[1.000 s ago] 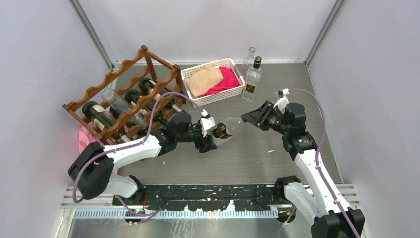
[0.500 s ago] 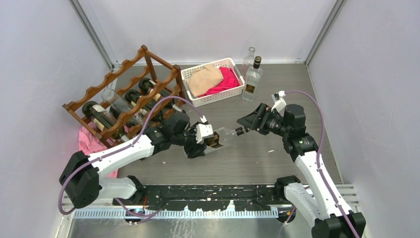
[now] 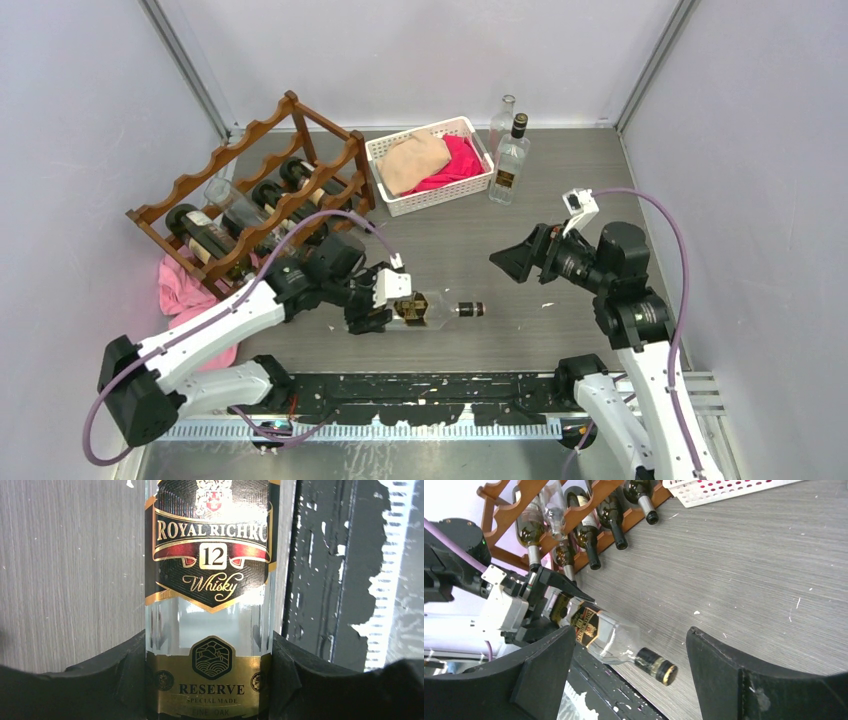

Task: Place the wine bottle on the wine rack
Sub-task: Pick up the wine bottle from the center of the board.

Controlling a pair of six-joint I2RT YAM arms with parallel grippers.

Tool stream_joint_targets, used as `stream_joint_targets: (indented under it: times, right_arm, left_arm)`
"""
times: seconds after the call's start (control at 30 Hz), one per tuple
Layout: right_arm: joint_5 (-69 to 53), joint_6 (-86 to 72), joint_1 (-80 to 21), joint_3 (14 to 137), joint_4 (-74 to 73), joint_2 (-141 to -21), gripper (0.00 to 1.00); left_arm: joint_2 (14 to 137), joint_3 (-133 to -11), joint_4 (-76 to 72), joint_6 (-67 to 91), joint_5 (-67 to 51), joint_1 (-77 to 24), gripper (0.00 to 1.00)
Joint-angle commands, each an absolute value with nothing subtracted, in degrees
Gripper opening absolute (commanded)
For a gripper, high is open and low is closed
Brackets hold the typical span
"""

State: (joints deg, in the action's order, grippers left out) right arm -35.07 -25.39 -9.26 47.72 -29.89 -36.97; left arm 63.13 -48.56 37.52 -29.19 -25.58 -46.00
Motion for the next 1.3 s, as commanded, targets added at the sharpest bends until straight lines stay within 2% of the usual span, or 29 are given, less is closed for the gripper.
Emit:
stream_joint_targets:
  times: [0.0, 0.07, 0.13, 0.17, 0.4, 0.63, 1.27]
  right_arm:
    - [-36.9, -21.2, -9.5, 49.5, -31.5, -34.5, 0.87]
    - [-37.1, -22.3, -9.5, 47.8, -29.5, -33.5, 0.90]
    - [-37.2, -23.9, -9.7, 45.8, -26.8, -32.5, 0.99]
    - [-37.6, -24.3, -9.8, 45.0, -26.0, -32.0, 1.00]
    - [-38.1, -21.8, -10.5, 39.8, -22.6, -28.4, 1.00]
    - [-43.7, -13.2, -12.6, 37.4, -22.5, -27.2, 1.00]
    - [-35.3, 5.1, -21.2, 46.2, -39.5, -37.9, 1.00]
  left_arm:
    - [57.0, -51.5, 39.4, -32.0, -30.4, -45.7, 0.00]
    - [55.3, -50.2, 38.8, -31.7, -31.3, -45.8, 0.00]
    - [54.1, -49.1, 37.6, -31.0, -32.2, -45.8, 0.00]
    - [53.8, -48.6, 37.2, -30.7, -32.8, -45.8, 0.00]
    - [53.4, -46.2, 35.9, -31.4, -32.5, -45.8, 0.00]
    - [52.9, -45.8, 34.9, -34.1, -32.2, -45.7, 0.00]
    - [48.4, -41.4, 28.4, -33.3, -36.4, -41.7, 0.00]
